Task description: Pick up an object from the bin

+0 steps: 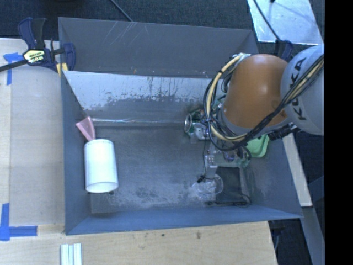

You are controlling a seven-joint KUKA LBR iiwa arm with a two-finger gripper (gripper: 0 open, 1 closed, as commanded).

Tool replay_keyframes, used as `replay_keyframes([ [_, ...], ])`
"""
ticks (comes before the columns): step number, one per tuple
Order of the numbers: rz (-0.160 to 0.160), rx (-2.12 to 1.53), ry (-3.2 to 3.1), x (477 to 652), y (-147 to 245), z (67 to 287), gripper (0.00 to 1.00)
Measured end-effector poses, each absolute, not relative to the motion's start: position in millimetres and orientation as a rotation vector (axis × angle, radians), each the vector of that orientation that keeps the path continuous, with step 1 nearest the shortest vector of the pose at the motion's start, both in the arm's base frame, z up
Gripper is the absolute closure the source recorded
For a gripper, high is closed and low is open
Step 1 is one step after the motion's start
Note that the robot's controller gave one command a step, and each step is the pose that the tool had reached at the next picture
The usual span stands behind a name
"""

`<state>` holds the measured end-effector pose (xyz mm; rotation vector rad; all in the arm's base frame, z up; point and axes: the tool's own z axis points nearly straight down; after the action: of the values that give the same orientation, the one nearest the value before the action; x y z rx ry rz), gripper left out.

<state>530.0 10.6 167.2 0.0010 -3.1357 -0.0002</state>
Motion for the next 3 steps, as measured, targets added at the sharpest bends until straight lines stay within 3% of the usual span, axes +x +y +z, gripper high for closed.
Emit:
replay_keyframes([
  [1,0.000,0.001,-3.145,531.8,10.6,171.8,0.00],
  [2,0.001,0.153,-3.144,511.6,-31.0,111.8,0.00],
  [3,0.000,0.307,-3.128,499.1,-51.8,114.2,0.00],
])
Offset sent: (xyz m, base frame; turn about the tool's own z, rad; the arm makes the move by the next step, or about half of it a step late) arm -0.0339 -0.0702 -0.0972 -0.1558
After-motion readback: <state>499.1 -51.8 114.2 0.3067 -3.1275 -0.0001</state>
